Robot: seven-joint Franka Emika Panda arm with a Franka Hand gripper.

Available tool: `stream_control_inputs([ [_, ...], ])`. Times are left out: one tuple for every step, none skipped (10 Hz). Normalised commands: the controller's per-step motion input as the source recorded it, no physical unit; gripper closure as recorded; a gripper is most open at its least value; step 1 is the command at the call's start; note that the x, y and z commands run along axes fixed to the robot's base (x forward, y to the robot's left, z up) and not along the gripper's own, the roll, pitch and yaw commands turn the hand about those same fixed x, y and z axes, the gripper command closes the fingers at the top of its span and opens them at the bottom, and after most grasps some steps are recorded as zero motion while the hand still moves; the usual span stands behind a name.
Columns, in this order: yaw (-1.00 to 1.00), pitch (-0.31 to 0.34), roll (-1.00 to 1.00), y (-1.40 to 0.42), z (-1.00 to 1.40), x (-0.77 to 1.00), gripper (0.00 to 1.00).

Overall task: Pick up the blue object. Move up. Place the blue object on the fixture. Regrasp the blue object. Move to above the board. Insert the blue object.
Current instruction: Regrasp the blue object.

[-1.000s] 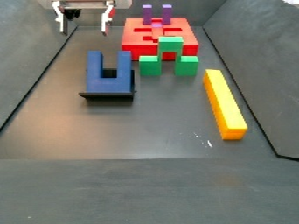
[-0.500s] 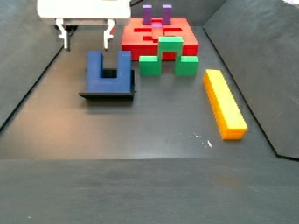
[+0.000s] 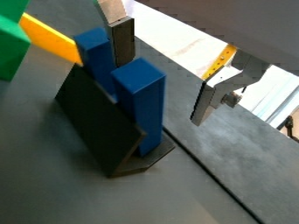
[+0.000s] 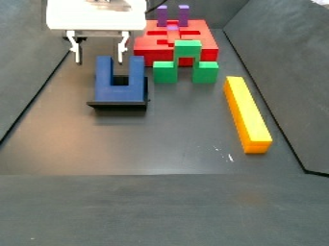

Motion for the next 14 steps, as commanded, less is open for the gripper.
stream_control_inputs([
  [0.07,-0.014,0.03,0.0,-0.27,0.01,0.0],
  [0.07,-0.014,0.02,0.0,-0.26,0.02,0.0],
  [0.07,-0.02,0.0,0.0,-0.25,0.01,0.0],
  [0.04,-0.017,0.0,0.0,-0.19,0.03,0.0],
  [0.0,0.0,0.0,0.0,0.0,0.0,0.0],
  [0.0,0.0,0.0,0.0,0.0,0.0,1.0],
  [0.0,0.0,0.0,0.0,0.0,0.0,1.0],
  [0.0,0.0,0.0,0.0,0.0,0.0,1.0],
  [0.0,0.0,0.0,0.0,0.0,0.0,1.0],
  [0.0,0.0,0.0,0.0,0.0,0.0,1.0],
  [0.0,0.0,0.0,0.0,0.0,0.0,1.0],
  [0.0,0.0,0.0,0.0,0.0,0.0,1.0],
  [0.0,0.0,0.0,0.0,0.0,0.0,1.0],
  [0.0,0.0,0.0,0.0,0.0,0.0,1.0],
])
